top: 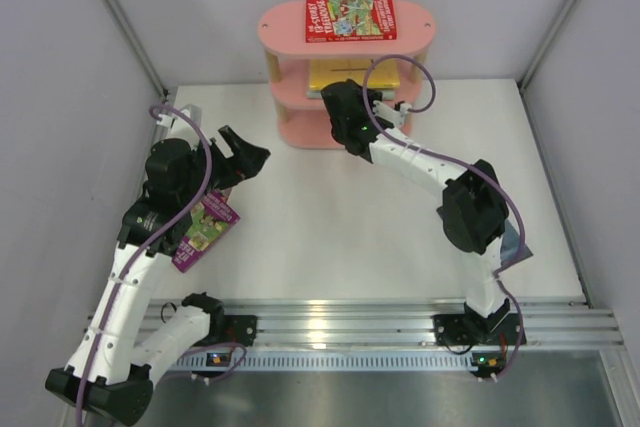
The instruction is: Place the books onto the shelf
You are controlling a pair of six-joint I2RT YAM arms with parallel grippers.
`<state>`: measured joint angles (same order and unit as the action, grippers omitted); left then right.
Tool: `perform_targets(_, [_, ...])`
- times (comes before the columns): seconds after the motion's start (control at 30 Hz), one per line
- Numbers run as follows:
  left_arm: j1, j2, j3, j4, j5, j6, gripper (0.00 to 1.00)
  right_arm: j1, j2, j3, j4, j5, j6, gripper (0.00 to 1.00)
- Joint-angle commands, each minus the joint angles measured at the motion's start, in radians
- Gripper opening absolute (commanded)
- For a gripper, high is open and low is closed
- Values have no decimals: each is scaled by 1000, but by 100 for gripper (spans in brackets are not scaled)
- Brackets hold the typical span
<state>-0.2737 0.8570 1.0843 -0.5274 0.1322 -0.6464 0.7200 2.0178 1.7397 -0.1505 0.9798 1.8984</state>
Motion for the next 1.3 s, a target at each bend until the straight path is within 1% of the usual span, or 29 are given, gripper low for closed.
perform_targets(0.0, [-2, -15, 3, 36, -14, 16, 88, 22, -11, 66, -17, -15, 31, 23])
perform_targets(0.1, [-4, -12, 0, 44, -8, 11, 88, 22, -24, 66, -43, -32, 16, 27])
perform_targets(0.27, [-4, -7, 2, 46, 0, 8, 88, 18, -53, 49, -49, -49, -41, 28])
perform_targets(0.5, [-2, -9, -1, 53, 7, -1, 88, 7, -74, 12, -40, -110, -51, 30])
perform_targets(0.57, [-2, -10, -1, 50, 6, -1, 88, 4, -80, 4, -21, -124, -73, 34])
perform_targets(0.6, [-2, -9, 0, 50, 7, -1, 88, 2, -91, -17, -9, -124, -103, 39])
perform_targets(0.63, [-2, -9, 2, 47, 9, -2, 88, 2, -97, -29, 35, -124, -120, 40])
perform_targets(0.67, [-2, -7, 5, 46, 12, -2, 88, -1, -102, -37, 43, -134, -130, 40])
perform_targets(0.73, [-2, -7, 8, 46, 14, -1, 88, -8, -108, -48, 43, -153, -134, 42])
perform_targets(0.77, [-2, -7, 8, 46, 11, 1, 88, -10, -111, -51, 48, -171, -137, 45])
perform_targets(0.87, [-1, -3, 8, 46, 7, 4, 88, -14, -128, -71, 48, -197, -153, 49])
perform_targets(1.0, [-2, -3, 9, 44, 7, 2, 88, -27, -168, -112, 60, -231, -205, 55])
perform_targets(1.13, [-2, 2, 17, 47, 7, 1, 88, -36, -224, -158, 60, -265, -274, 56])
perform_targets(1.27, [-2, 10, 34, 50, 3, 2, 88, -44, -353, -262, 55, -335, -375, 55])
